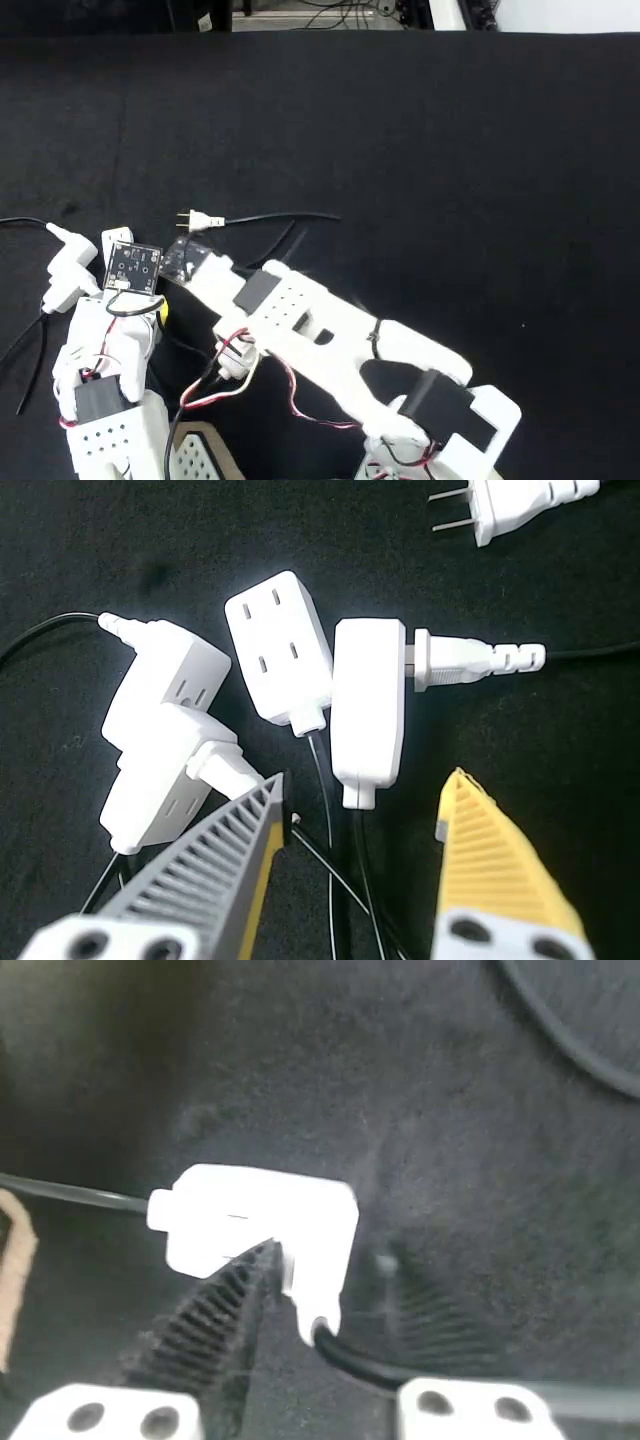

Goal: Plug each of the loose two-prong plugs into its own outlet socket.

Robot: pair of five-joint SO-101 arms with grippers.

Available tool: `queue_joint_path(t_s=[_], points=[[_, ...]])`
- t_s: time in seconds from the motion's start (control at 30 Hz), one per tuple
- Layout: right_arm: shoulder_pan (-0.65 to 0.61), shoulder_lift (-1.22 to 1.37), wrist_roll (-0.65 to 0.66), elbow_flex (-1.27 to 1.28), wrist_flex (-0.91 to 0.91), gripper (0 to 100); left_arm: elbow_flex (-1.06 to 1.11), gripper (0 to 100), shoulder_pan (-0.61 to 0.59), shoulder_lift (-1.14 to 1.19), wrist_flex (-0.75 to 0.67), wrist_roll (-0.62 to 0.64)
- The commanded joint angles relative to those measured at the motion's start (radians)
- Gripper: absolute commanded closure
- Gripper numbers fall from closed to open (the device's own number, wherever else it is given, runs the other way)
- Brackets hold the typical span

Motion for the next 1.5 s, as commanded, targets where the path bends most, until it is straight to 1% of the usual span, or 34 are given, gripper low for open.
queue_joint_path(t_s=[0.0,0.13,0.23,0.27,0.33,0.4,0.43,0.47,0.53,0.6,0.7,0.8,0.87,0.93,1.03,1.1,1.2,1.3,1.37,1.47], points=[[-0.017,-0.074,0.003,-0.022,0.032,60.1,0.019,76,-0.008,-0.009,0.006,-0.011],[-0.012,-0.245,-0.046,-0.024,0.13,65.5,0.019,76,-0.008,-0.009,0.006,-0.011],[-0.011,-0.407,-0.051,-0.024,0.262,69.6,0.019,76,-0.007,-0.009,0.011,-0.012],[-0.011,-0.464,-0.051,-0.024,0.319,71.7,0.013,76,-0.004,-0.009,0.032,-0.012],[-0.003,-0.568,-0.052,-0.022,0.439,78.3,-0.015,76,0.035,-0.009,0.075,-0.02],[0.04,-0.657,-0.054,-0.019,0.54,89.3,-0.042,76,0.091,-0.009,0.127,-0.051],[0.08,-0.697,-0.06,-0.018,0.582,95.9,-0.056,76,0.12,-0.009,0.149,-0.063],[0.132,-0.733,-0.06,-0.018,0.618,99.3,-0.077,76,0.148,-0.009,0.176,-0.066],[0.255,-0.786,-0.034,-0.022,0.674,94.7,-0.127,76,0.208,-0.009,0.247,-0.075],[0.407,-0.826,0.043,-0.03,0.675,95.5,-0.157,76,0.286,-0.003,0.279,-0.098],[0.589,-0.842,0.175,-0.035,0.64,98.8,-0.203,76,0.417,0.002,0.324,-0.101],[0.73,-0.837,0.249,-0.027,0.631,98.5,-0.249,76,0.526,0.003,0.384,-0.098],[0.806,-0.812,0.272,-0.033,0.629,98.5,-0.257,75,0.555,0.026,0.382,-0.098],[0.861,-0.773,0.295,-0.031,0.595,98.5,-0.272,75,0.584,0.087,0.359,-0.098],[0.908,-0.69,0.301,-0.028,0.523,98.5,-0.329,75,0.633,0.258,0.318,-0.08],[0.914,-0.631,0.298,-0.035,0.482,98.5,-0.39,75,0.677,0.407,0.29,-0.048],[0.914,-0.561,0.293,-0.045,0.431,98.5,-0.479,75,0.777,0.649,0.253,-0.005],[0.918,-0.521,0.293,-0.053,0.419,98.5,-0.506,75,0.86,0.856,0.183,0.023],[0.918,-0.513,0.293,-0.053,0.419,98.5,-0.496,75,0.862,0.973,0.091,0.032],[0.918,-0.513,0.293,-0.053,0.419,98.5,-0.483,75,0.816,1.122,-0.044,0.034]])
